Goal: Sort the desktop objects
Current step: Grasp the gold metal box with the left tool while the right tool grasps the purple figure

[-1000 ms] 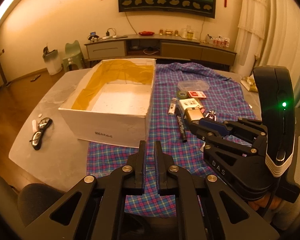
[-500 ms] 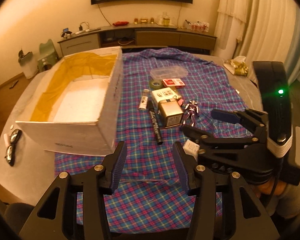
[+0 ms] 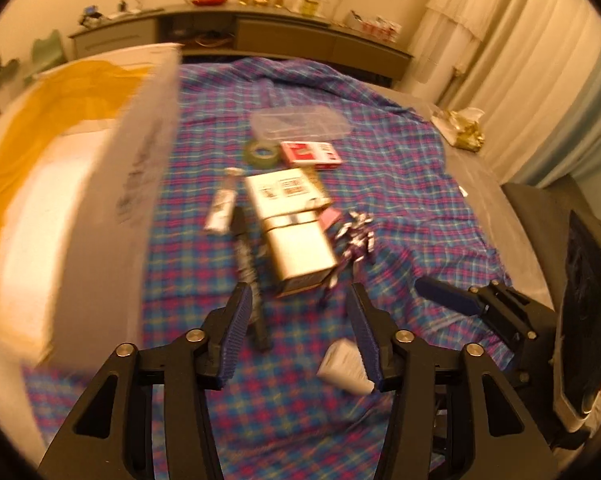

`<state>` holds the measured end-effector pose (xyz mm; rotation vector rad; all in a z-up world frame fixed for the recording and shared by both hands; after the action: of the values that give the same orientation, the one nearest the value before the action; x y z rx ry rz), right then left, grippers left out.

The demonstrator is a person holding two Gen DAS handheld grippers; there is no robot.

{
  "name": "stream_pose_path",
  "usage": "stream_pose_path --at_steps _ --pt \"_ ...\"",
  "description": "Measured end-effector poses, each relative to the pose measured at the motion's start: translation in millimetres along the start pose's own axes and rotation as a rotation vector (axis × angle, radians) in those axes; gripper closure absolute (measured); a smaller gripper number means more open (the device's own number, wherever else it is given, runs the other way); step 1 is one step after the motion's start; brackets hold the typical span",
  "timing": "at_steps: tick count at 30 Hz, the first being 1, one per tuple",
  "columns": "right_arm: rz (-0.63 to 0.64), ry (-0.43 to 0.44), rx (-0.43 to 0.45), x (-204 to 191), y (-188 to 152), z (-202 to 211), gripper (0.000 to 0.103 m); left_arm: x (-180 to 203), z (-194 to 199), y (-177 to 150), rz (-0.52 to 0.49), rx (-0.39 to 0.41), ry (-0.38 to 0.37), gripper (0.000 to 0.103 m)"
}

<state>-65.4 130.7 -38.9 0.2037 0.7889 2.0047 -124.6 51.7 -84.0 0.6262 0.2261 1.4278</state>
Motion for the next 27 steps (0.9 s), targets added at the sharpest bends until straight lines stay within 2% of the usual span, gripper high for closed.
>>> stream_pose_path --at_steps 2,3,6,9,16,19,21,22,24,27 --pt "-0.053 -0.014 0.008 17.4 7.2 4.3 0.033 5.6 -12.1 5.8 -0.013 -0.003 0.015 0.05" --pt "-0.108 -0.004 0.014 31.4 12.8 5.0 0.034 7.0 -15.9 9.4 -0.002 0.006 -0.003 0.05" --pt "-0.169 -0.01 -0.03 48.7 20.8 -6.6 0.034 7.9 -26.1 19.0 0.021 -0.004 -0.001 0.05" --pt "-0.238 0.018 -0.081 59.8 25.7 -24.6 0.04 7.3 -36.4 24.6 0.035 -0.024 -0.005 0.05" --pt "-0.09 -0.048 -0.166 50.4 31.8 -74.0 0.047 -3.2 -76.5 23.3 0.069 -0.112 0.055 0.045" --pt "-0.03 -0.085 -0.135 46.6 32.9 -79.8 0.055 -13.3 -82.9 21.5 0.093 -0.101 0.042 0.047" --pt "-0.049 -0.06 -0.124 50.2 33.5 -77.7 0.059 -18.0 -80.0 22.7 0.105 -0.078 0.038 0.048" --pt "-0.057 -0.051 -0.116 52.9 34.1 -75.2 0.066 -20.6 -79.7 24.8 0.113 -0.068 0.037 0.049" --pt "-0.077 -0.041 -0.105 56.8 35.8 -71.6 0.072 -25.8 -75.4 25.6 0.125 -0.052 0.034 0.049" --pt "-0.091 -0.029 -0.099 60.8 37.5 -70.2 0.073 -29.8 -68.9 23.8 0.136 -0.045 0.031 0.049"
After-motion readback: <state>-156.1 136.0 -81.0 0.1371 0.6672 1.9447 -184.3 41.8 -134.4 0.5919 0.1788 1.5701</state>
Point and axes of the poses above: each gripper's, at about its wrist camera, not at the fingertips, and z roughly against the way its jaws point, x to its right, y to its top, the point moved 4 cm from there along -z, roughly the way its jaws point, and after that the axes turned 1 degree about y, right-handed, at the moved point
